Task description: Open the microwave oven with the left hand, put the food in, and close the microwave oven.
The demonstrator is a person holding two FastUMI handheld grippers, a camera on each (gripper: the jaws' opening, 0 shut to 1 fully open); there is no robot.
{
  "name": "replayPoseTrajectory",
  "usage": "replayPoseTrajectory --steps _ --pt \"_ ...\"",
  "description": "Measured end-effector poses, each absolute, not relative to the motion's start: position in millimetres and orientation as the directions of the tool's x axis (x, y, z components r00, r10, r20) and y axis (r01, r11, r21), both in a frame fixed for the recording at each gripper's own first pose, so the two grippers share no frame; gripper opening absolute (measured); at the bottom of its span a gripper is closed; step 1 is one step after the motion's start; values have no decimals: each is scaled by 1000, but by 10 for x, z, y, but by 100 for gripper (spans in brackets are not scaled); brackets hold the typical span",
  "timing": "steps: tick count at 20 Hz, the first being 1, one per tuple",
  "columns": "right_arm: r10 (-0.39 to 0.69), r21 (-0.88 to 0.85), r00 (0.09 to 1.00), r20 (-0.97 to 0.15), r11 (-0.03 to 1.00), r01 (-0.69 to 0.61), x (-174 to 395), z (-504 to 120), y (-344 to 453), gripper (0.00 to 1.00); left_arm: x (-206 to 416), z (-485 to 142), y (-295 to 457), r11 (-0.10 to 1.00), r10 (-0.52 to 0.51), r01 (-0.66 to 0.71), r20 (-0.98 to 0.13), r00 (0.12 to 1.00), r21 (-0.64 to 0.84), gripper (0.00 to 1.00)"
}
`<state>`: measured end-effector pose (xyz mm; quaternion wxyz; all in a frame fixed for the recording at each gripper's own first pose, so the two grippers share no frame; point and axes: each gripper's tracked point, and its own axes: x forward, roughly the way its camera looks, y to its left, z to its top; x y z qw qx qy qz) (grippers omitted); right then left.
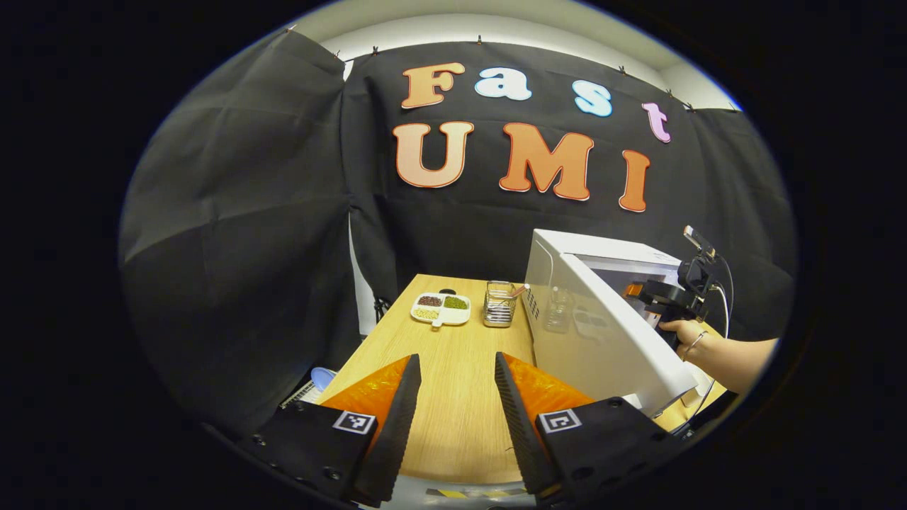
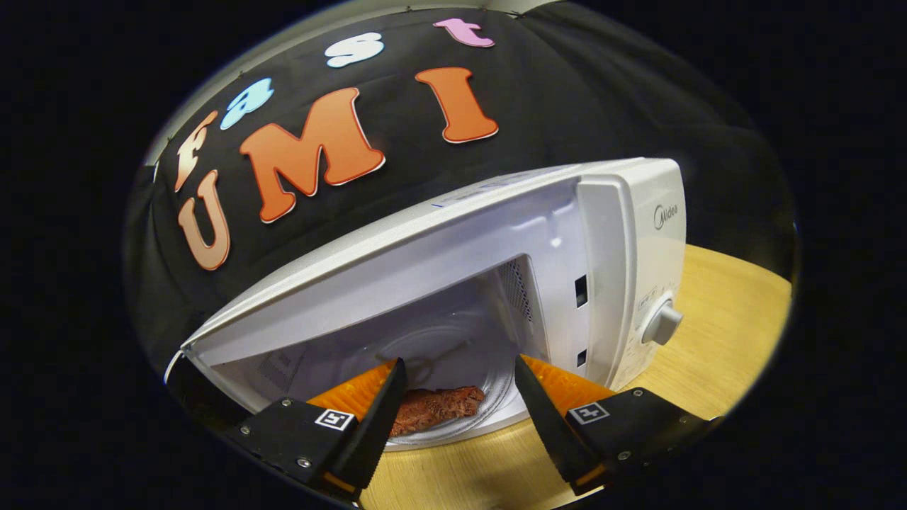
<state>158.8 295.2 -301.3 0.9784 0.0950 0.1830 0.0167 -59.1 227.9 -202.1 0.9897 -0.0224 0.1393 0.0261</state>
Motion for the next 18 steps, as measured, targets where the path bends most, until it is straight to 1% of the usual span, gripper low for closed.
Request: replayPoseTrajectory --steps 3,4,5,6,7,8,10,11,14,15,16,17,18 --pt "110 109 938 -329 991 -78 1414 -2776 2925 94 -611 -1983 2235 998 29 -41 -265 964 -37 65" --pt "122 87 941 -317 991 -99 1353 -2652 2907 94 -630 -2000 2214 999 25 -35 -262 965 -34 69" --pt "137 72 942 -306 990 -120 1293 -2537 2886 94 -636 -1992 2197 999 20 -29 -259 966 -32 65" --pt "153 62 945 -290 988 -141 1241 -2387 2867 94 -656 -1998 2182 999 14 -23 -258 966 -32 68" --pt "172 56 945 -277 985 -162 1187 -2243 2836 94 -670 -2000 2171 999 10 -19 -257 966 -33 66" --pt "187 48 945 -268 982 -181 1125 -2103 2795 94 -693 -2005 2169 999 7 -16 -254 967 -31 69" --pt "203 17 950 -239 979 -205 1004 -1794 2678 94 -744 -2017 2151 1000 0 -6 -246 969 -22 68" --pt "207 0 954 -216 977 -212 953 -1619 2609 94 -751 -2038 2126 1000 -6 2 -243 970 -19 65" --pt "224 -12 959 -173 973 -229 729 -1273 2377 94 -754 -2128 2128 1000 -8 5 -247 969 -13 66" --pt "225 -8 959 -174 973 -230 675 -1198 2308 94 -772 -2154 2103 1000 -14 10 -242 970 -18 66" --pt "228 -4 957 -181 973 -232 632 -1145 2227 94 -762 -2186 2080 1000 -18 14 -242 970 -20 69" --pt "228 3 956 -187 973 -231 581 -1102 2155 94 -746 -2255 2050 1000 -25 20 -246 969 -21 66" --pt "227 7 956 -186 973 -230 545 -1063 2084 94 -725 -2309 2003 999 -40 35 -251 967 -26 68"
